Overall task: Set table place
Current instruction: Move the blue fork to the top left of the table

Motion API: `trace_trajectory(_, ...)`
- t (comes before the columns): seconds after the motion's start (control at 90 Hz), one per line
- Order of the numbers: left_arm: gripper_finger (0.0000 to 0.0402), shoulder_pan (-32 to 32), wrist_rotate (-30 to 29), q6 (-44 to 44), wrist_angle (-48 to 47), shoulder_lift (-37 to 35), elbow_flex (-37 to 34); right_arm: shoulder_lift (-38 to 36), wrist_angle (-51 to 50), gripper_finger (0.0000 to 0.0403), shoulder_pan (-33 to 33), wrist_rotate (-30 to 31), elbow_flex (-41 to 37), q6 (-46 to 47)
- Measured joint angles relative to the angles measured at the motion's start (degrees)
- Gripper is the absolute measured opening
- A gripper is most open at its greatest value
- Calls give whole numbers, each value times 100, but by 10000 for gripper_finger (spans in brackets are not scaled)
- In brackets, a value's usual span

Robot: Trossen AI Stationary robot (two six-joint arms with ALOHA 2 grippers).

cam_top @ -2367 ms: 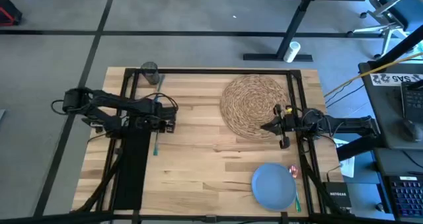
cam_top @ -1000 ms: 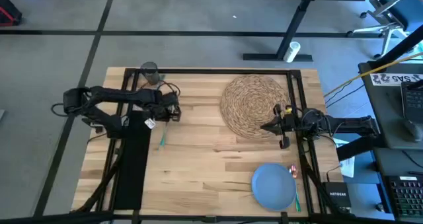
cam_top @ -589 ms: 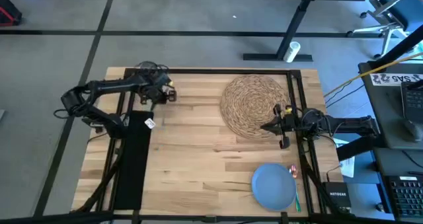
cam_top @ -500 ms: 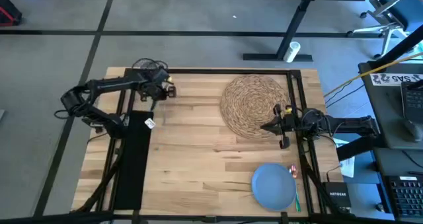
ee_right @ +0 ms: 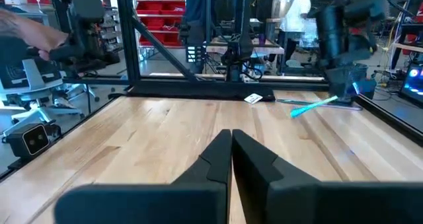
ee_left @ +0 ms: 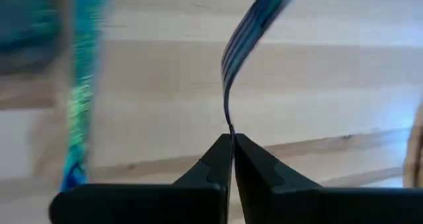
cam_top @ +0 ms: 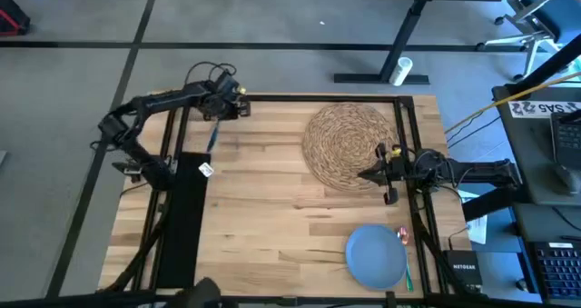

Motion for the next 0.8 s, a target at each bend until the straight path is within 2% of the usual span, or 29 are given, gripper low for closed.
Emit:
trace_trajectory(0.133,0,-194,-6,192,1,597,419,0,0,1,0,0,0,0)
trace_trajectory(0.289,0,-266,-232,433,-19,978,691,0,0,1,0,0,0,0)
trace_trajectory(0.5,0,-123,-609,664,-98,990,721,0,0,1,0,0,0,1)
trace_trajectory(0.8,0,20,-637,769,-105,982,721,0,0,1,0,0,0,0)
